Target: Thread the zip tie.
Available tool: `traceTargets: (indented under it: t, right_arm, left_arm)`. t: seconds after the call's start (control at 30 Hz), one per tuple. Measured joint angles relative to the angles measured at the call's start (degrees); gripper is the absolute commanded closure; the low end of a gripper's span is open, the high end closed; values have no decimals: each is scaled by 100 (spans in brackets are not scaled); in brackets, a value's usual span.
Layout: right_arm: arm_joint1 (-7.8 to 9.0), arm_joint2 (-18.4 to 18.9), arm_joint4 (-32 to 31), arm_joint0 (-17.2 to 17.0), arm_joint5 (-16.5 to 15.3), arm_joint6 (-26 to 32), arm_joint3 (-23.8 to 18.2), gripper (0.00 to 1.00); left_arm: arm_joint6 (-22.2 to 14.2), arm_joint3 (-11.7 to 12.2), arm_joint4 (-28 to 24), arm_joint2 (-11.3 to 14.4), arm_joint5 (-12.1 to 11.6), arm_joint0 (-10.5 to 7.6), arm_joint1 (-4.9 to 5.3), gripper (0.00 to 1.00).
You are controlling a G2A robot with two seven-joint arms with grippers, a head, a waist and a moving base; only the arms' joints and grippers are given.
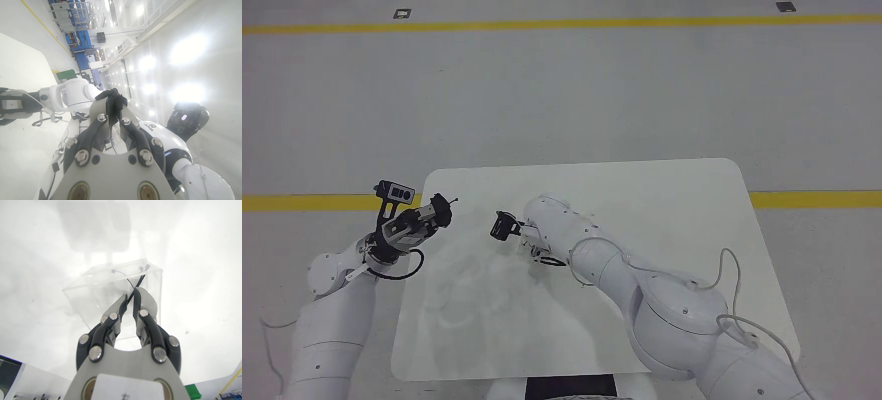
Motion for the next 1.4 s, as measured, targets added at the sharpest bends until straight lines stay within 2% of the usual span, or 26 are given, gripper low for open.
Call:
traceTargets:
  t: [0.1,0.53,1.03,1.4]
  right_arm:
    - [-25,2,17,-4,0,33,23,100]
    - [-15,129,152,178,0,-4,58,100]
    - [256,236,391,217,0,244,-383,100]
    - [496,215,553,166,0,658,-869,100]
  left_arm:
    - [0,0,0,0,0,0,0,100]
    - [0,0,0,0,0,0,0,100]
    - [0,0,0,0,0,0,0,100]
    - [0,0,0,0,0,0,0,100]
